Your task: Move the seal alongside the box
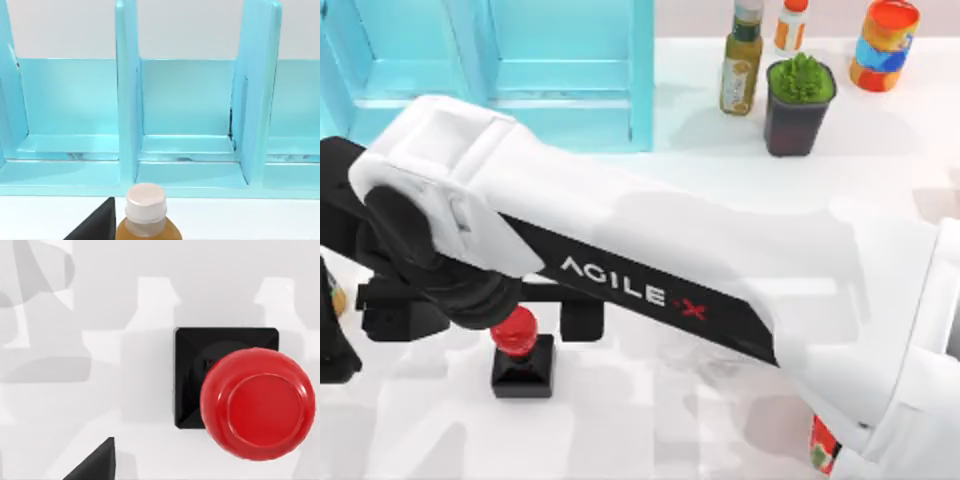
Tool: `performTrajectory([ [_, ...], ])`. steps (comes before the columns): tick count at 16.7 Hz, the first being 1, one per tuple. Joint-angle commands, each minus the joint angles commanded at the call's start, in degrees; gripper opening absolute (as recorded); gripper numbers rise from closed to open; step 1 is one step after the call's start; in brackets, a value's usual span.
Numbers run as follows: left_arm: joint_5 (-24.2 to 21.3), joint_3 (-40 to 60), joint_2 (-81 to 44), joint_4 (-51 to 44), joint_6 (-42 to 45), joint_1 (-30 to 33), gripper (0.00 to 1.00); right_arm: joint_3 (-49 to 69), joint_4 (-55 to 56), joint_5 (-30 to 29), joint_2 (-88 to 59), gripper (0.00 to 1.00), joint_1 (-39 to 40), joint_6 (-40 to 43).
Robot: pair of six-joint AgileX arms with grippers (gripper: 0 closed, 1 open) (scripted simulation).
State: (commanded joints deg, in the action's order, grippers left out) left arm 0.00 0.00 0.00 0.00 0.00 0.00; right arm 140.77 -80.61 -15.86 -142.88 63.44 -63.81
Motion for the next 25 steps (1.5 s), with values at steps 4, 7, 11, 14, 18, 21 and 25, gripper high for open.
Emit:
performTrajectory([
  [4,0.0,0.0,0.0,0.0,0.0,0.0,1.0,-10.9,11.9,0.1,0.0,1.0,-1.0,1.0],
  [7,0.0,0.0,0.0,0.0,0.0,0.0,1.0,-15.1,16.1,0.2,-0.2,1.0,-1.7,1.7],
  [11,0.0,0.0,0.0,0.0,0.0,0.0,1.0,-15.3,16.2,0.2,-0.2,1.0,-1.7,1.8],
  [14,0.0,0.0,0.0,0.0,0.0,0.0,1.0,-15.3,16.2,0.2,-0.2,0.77,-1.7,1.8],
  [18,0.0,0.0,0.0,0.0,0.0,0.0,1.0,-15.3,16.2,0.2,-0.2,0.47,-1.7,1.8],
  [21,0.0,0.0,0.0,0.0,0.0,0.0,1.0,-15.3,16.2,0.2,-0.2,0.25,-1.7,1.8],
  [25,0.0,0.0,0.0,0.0,0.0,0.0,1.0,-15.3,16.2,0.2,-0.2,0.0,-1.7,1.8],
])
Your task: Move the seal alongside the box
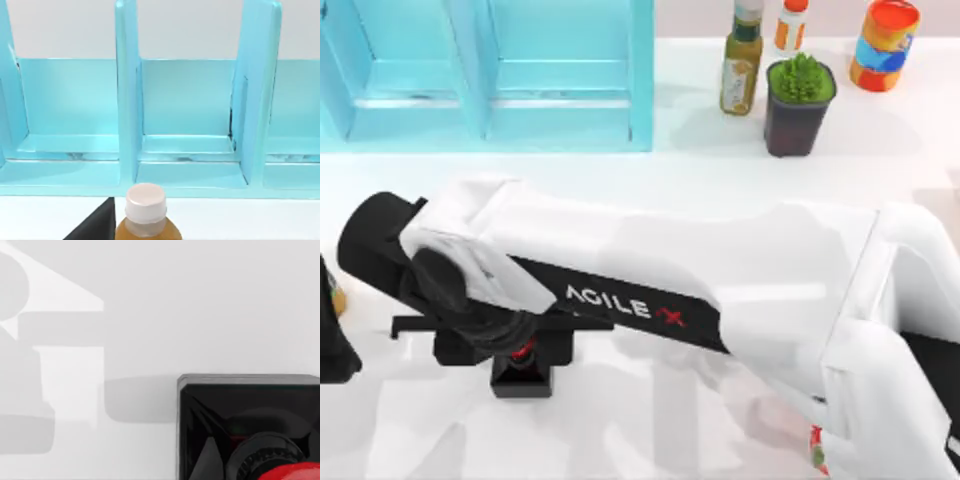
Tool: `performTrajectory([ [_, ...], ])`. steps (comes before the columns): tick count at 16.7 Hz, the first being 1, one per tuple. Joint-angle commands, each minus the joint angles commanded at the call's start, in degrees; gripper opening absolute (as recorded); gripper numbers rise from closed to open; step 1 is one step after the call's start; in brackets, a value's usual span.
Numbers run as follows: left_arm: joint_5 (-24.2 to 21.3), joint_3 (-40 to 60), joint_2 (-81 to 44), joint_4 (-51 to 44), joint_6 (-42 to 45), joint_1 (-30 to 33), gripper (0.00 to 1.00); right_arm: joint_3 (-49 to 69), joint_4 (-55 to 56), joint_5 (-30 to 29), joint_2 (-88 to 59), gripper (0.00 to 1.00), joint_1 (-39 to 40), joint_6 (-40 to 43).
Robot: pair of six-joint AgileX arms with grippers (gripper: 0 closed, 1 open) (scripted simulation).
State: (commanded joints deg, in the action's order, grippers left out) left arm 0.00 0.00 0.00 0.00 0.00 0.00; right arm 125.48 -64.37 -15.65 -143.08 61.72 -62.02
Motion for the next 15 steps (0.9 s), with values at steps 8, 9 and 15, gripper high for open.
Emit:
performTrajectory([
  [8,0.0,0.0,0.0,0.0,0.0,0.0,1.0,-0.1,0.0,0.0,0.1,0.0,0.2,-0.1],
  [9,0.0,0.0,0.0,0.0,0.0,0.0,1.0,0.1,-0.2,0.0,0.1,0.0,0.2,0.0],
  [15,0.0,0.0,0.0,0.0,0.0,0.0,1.0,10.1,-9.5,-0.2,-0.3,0.0,0.1,-0.1],
])
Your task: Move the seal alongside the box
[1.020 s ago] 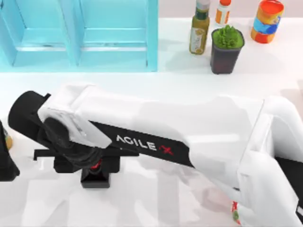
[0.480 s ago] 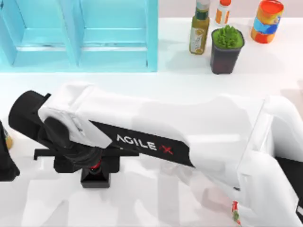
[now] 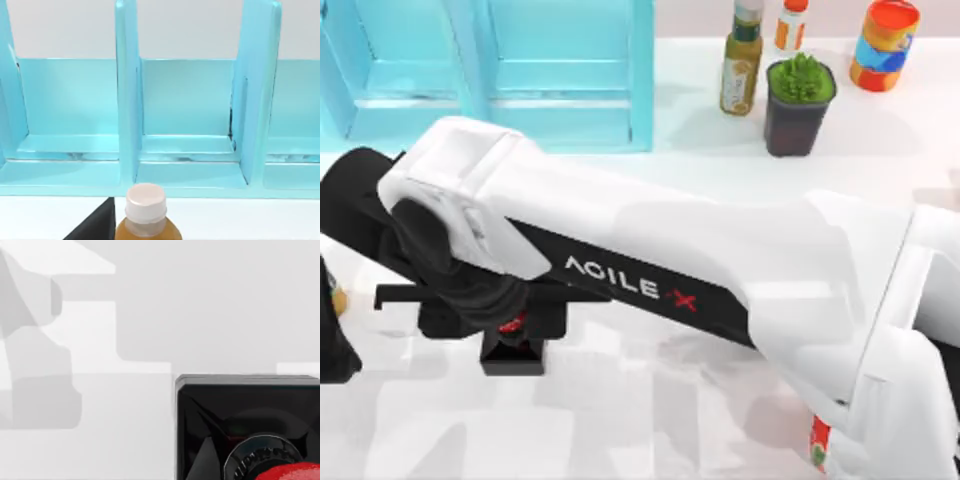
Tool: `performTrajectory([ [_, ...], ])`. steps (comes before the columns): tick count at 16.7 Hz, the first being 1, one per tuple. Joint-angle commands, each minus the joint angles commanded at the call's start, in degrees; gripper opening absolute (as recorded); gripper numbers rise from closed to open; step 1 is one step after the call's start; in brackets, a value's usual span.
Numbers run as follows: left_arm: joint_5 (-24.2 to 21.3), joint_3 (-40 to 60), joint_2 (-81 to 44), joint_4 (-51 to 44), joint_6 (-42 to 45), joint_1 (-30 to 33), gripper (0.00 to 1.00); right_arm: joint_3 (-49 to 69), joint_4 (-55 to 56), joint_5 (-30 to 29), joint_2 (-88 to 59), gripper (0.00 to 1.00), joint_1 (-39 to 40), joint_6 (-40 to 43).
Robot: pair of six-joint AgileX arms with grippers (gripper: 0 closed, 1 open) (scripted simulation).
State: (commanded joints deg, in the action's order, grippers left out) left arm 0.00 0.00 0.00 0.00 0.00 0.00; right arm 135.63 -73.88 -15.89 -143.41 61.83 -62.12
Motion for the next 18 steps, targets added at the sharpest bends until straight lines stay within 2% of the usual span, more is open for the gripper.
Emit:
performTrajectory([
  [7,0.0,0.0,0.0,0.0,0.0,0.0,1.0,2.3,-2.2,0.2,-0.2,0.0,0.1,0.0],
  [10,0.0,0.0,0.0,0.0,0.0,0.0,1.0,-0.6,-2.0,0.8,3.4,0.0,-1.8,2.0],
  [14,0.0,0.0,0.0,0.0,0.0,0.0,1.0,-11.4,-1.5,2.3,15.2,0.0,-8.1,8.3],
  [18,0.0,0.0,0.0,0.0,0.0,0.0,1.0,-28.3,-1.5,4.3,32.1,0.0,-17.5,17.8],
])
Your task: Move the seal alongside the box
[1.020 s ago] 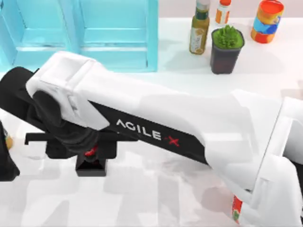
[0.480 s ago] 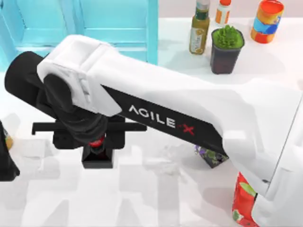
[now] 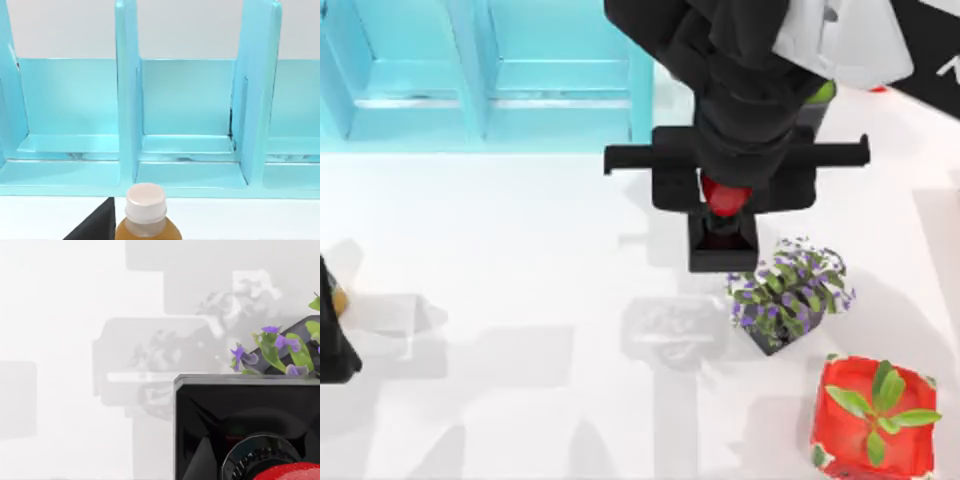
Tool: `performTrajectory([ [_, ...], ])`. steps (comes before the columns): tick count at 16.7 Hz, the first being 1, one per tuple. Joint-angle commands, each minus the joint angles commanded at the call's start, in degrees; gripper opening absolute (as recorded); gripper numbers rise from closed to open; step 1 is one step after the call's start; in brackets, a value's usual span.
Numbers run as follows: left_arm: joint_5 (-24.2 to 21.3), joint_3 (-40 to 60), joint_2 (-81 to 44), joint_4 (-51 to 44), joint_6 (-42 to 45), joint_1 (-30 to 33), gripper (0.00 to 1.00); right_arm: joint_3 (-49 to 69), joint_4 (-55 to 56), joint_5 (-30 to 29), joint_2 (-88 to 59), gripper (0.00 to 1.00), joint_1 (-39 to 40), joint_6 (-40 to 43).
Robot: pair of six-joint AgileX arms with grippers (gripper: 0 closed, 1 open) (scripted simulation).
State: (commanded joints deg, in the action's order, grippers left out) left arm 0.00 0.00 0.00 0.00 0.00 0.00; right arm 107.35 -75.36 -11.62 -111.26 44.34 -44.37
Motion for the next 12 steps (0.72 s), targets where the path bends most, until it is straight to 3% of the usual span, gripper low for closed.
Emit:
performTrajectory([
  [7,0.0,0.0,0.0,0.0,0.0,0.0,1.0,-32.7,-0.3,3.9,33.6,0.0,-18.3,18.7],
  [12,0.0,0.0,0.0,0.0,0.0,0.0,1.0,-47.8,1.0,7.1,51.8,0.0,-27.9,28.2],
])
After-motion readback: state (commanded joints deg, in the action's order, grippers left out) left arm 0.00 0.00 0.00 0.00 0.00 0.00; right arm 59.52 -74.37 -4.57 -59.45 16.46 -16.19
